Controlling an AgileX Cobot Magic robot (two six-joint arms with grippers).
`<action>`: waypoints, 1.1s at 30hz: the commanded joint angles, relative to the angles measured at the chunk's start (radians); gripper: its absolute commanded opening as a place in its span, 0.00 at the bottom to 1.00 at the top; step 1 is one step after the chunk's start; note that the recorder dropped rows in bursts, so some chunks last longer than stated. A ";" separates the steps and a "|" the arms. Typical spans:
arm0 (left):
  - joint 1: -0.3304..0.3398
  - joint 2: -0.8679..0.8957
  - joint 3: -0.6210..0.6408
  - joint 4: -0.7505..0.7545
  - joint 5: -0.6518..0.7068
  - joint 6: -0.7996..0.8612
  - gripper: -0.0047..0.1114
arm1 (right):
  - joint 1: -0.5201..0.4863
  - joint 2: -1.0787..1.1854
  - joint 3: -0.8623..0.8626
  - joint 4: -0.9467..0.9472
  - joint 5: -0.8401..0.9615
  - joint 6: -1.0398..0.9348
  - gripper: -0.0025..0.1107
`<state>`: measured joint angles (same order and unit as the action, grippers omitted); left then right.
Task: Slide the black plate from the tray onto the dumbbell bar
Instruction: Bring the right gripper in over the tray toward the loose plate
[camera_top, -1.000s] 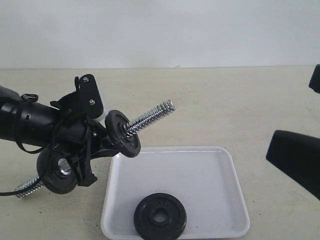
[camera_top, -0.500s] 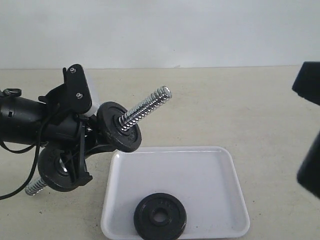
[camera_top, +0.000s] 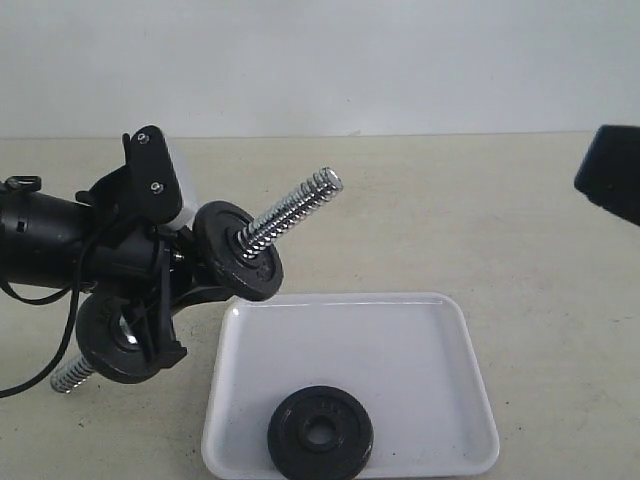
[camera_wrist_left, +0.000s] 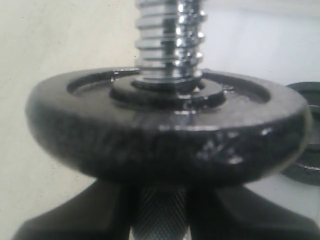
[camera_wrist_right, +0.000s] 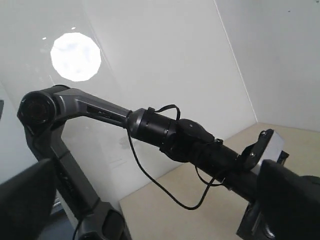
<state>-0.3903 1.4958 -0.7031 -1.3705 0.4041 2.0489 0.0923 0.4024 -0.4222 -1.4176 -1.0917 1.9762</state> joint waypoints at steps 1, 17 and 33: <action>-0.001 -0.047 -0.029 -0.106 0.042 -0.005 0.08 | -0.003 0.007 0.001 -0.017 0.000 -0.122 0.94; -0.001 -0.047 -0.029 -0.106 0.037 0.036 0.08 | -0.003 0.397 -0.113 -0.327 0.069 -0.055 0.94; -0.001 -0.047 -0.029 -0.106 0.031 0.052 0.08 | 0.000 0.588 -0.130 -0.125 0.358 -0.684 0.94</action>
<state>-0.3903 1.4958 -0.7008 -1.3908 0.4041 2.0754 0.0923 0.9909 -0.5462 -1.6532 -0.7544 1.6315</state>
